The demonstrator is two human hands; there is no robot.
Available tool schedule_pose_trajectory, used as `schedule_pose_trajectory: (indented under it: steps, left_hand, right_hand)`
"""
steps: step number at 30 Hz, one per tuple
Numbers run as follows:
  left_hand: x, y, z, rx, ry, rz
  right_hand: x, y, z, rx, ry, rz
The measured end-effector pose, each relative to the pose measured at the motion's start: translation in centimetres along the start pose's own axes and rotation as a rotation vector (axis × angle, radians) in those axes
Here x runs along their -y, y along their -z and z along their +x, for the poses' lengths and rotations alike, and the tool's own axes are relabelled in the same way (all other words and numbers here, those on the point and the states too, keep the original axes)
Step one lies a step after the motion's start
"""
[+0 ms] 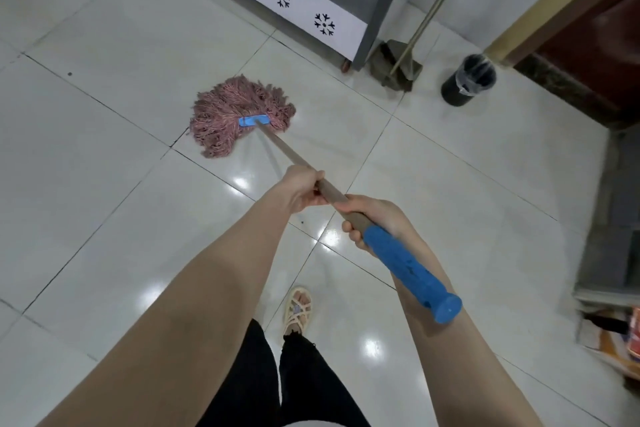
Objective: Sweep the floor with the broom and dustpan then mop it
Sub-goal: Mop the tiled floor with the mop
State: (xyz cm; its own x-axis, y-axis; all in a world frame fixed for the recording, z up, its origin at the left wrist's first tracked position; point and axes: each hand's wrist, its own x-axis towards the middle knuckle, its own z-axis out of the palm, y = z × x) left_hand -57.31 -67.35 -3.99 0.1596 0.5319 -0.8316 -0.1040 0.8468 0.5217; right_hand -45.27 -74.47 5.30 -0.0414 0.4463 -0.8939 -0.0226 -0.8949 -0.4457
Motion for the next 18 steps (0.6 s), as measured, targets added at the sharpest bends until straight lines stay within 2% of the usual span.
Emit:
schedule_pose_trajectory:
  steps: [9, 18]
  left_hand:
    - [2.8, -5.6, -0.4, 0.063, 0.010, 0.014]
    - [3.3, -5.1, -1.2, 0.038, -0.084, -0.043]
  right_hand:
    - [-2.6, 4.4, -2.1, -0.049, 0.075, 0.097]
    - [-2.0, 4.6, -2.9, 0.082, 0.181, 0.118]
